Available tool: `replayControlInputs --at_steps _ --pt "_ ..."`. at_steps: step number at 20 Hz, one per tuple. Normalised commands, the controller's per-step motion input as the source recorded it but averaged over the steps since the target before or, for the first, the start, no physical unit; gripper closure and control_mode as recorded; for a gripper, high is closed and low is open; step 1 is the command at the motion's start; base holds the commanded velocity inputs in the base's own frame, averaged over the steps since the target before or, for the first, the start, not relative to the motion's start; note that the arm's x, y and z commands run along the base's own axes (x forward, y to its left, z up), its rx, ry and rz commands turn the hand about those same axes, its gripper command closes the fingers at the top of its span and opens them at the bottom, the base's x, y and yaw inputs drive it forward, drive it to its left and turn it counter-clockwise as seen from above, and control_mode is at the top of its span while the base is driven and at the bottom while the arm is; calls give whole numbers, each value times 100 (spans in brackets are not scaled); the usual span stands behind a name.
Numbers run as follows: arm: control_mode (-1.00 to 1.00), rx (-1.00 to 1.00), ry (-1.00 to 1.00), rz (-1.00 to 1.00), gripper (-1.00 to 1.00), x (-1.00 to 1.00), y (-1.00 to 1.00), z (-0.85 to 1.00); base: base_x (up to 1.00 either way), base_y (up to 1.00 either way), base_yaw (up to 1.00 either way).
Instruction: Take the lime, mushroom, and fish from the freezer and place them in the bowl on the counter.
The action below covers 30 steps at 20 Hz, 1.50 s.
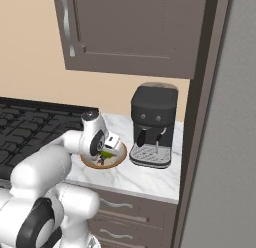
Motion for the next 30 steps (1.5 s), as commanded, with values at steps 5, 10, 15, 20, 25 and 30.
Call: replayControlInputs --at_steps 5,10,15,20,25,30 --pt "-100 0 2 0 100 25 -9 -32 0 0 0" --pt "-100 0 1 0 100 20 -5 -16 0 0 0" --pt "-100 0 0 0 100 8 -3 -17 0 0 0" --pt "-100 0 0 0 100 3 0 -21 0 0 0" --pt "-100 0 0 0 -100 0 0 -6 0 0 0" --pt "-100 0 0 0 -100 0 0 0 0 0 0"
